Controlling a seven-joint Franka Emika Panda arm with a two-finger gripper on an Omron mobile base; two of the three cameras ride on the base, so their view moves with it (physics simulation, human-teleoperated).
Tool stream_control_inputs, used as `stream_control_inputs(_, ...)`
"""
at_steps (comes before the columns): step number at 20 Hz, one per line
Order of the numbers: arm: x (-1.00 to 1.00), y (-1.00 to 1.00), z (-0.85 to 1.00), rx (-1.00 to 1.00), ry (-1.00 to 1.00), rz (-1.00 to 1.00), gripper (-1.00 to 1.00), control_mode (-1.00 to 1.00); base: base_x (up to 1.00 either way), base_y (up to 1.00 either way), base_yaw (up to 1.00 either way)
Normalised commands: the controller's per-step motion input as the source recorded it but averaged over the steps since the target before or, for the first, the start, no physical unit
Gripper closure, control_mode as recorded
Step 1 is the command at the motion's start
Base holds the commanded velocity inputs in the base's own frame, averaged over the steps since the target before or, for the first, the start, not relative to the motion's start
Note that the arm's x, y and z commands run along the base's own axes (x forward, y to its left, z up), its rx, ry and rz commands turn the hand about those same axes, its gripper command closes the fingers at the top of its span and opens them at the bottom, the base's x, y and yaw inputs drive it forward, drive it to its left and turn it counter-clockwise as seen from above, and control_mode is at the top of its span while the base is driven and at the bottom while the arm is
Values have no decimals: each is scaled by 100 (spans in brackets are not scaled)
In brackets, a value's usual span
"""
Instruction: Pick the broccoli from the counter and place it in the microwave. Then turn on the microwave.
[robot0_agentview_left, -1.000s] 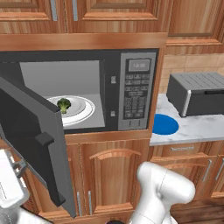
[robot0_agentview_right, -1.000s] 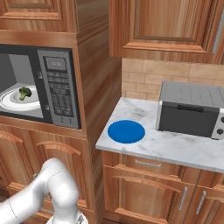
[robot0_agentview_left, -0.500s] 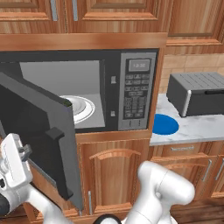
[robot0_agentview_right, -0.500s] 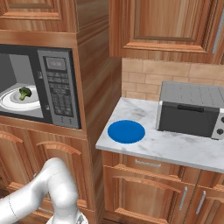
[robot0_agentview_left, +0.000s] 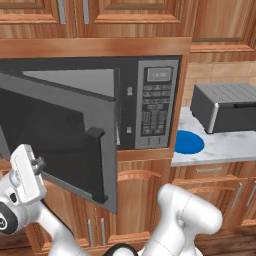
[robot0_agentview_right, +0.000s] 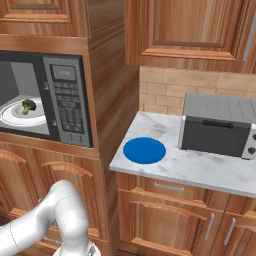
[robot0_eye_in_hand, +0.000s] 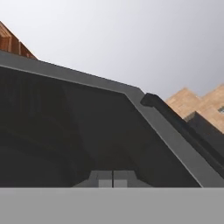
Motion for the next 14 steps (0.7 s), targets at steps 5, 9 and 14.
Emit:
stream_control_inputs(5,40,-20,0,0,0,4,100,-100,0,0,0)
stream_control_inputs(9,34,-17,-1,0,0,12,100,-100,0,0,0)
stream_control_inputs(14,29,-20,0,1,1,20,100,-100,0,0,0)
